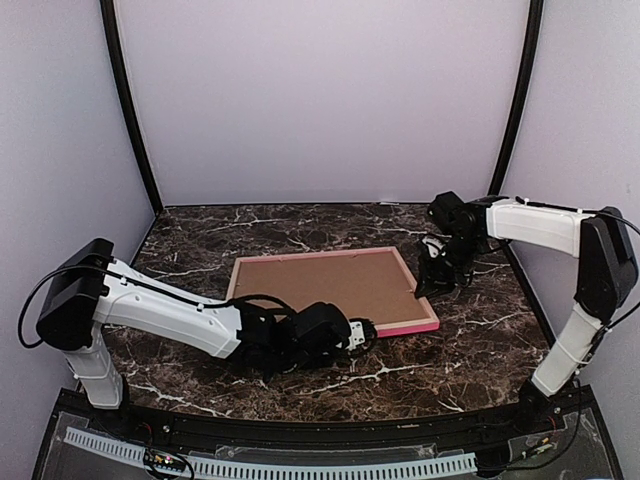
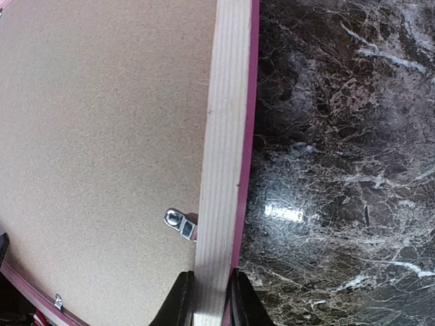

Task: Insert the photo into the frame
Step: Pass from the right arm to the left, then pass from the left arm to the right

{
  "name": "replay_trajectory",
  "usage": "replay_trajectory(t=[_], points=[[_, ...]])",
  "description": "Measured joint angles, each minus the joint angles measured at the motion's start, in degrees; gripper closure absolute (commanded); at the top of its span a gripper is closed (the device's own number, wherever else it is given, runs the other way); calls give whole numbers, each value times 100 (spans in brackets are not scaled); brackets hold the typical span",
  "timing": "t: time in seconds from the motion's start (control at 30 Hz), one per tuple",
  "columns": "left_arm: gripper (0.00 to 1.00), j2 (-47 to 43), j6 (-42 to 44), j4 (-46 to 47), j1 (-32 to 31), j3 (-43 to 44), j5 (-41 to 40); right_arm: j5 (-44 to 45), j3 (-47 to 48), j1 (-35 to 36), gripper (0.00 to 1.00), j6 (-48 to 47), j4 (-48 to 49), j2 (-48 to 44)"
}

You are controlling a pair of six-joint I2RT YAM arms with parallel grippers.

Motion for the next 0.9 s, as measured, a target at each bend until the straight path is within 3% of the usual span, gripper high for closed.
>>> replay_trajectory(t=[0.37,0.67,0.77,0.9], points=[[82,-83,81,-116,-2,15,-153,-111,446,-72,59,-229,-177,-269],[88,-511,195,-442,37,175,-236,22,1257,-317,57,-299,-345,-457],[100,-634,673,-704,39,485,-509,44,1449,-409,57,-297,-334,-479],[100,-713,715,-1281,168,1003,-260,79,1650,-494,57,-297,-319,-549]])
